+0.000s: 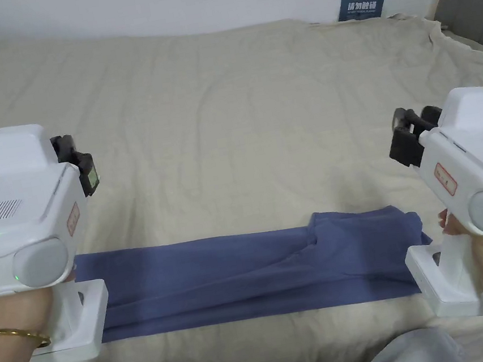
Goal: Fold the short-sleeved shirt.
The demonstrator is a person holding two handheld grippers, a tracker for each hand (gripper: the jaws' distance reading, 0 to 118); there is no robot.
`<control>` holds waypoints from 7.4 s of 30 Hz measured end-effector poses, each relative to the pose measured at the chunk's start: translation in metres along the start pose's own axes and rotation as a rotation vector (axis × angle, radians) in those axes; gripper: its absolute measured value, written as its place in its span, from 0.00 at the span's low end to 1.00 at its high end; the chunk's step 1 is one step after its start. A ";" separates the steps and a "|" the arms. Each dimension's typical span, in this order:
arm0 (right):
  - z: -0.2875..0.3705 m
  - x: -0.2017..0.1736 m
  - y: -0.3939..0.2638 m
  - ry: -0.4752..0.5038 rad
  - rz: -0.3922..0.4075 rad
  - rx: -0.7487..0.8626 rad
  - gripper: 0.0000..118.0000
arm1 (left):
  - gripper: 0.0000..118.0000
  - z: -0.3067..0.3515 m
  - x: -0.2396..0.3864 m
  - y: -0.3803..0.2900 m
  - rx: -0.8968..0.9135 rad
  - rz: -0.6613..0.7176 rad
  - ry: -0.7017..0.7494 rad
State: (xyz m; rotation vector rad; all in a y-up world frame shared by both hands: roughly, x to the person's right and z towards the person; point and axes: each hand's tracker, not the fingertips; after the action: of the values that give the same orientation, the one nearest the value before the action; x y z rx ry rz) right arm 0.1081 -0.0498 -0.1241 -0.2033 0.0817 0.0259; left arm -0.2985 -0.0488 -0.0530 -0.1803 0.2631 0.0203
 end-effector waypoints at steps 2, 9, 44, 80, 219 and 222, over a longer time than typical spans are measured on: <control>0.003 0.001 -0.001 0.000 -0.013 0.010 0.03 | 0.00 -0.007 -0.006 -0.002 -0.007 0.004 -0.005; 0.005 -0.002 -0.001 0.028 -0.024 -0.002 0.00 | 0.00 -0.009 -0.012 -0.010 -0.022 0.028 -0.016; -0.028 -0.019 -0.017 -0.021 -0.058 -0.189 0.00 | 0.86 -0.117 -0.198 -0.143 -0.975 0.618 -0.403; -0.010 0.007 -0.020 -0.002 -0.144 -0.161 0.00 | 0.01 -0.052 -0.074 0.020 -0.850 0.376 -0.399; -0.012 0.021 -0.051 0.001 -0.189 -0.283 0.00 | 0.04 -0.052 -0.124 0.007 -0.783 0.232 0.049; -0.009 0.017 -0.053 0.013 -0.203 -0.287 0.00 | 0.04 -0.042 -0.092 0.020 -0.752 0.221 -0.035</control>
State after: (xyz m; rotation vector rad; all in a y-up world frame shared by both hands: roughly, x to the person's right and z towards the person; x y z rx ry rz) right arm 0.1260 -0.1030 -0.1236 -0.4973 0.0702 -0.1671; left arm -0.3992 -0.0363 -0.0719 -0.8972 0.2296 0.3447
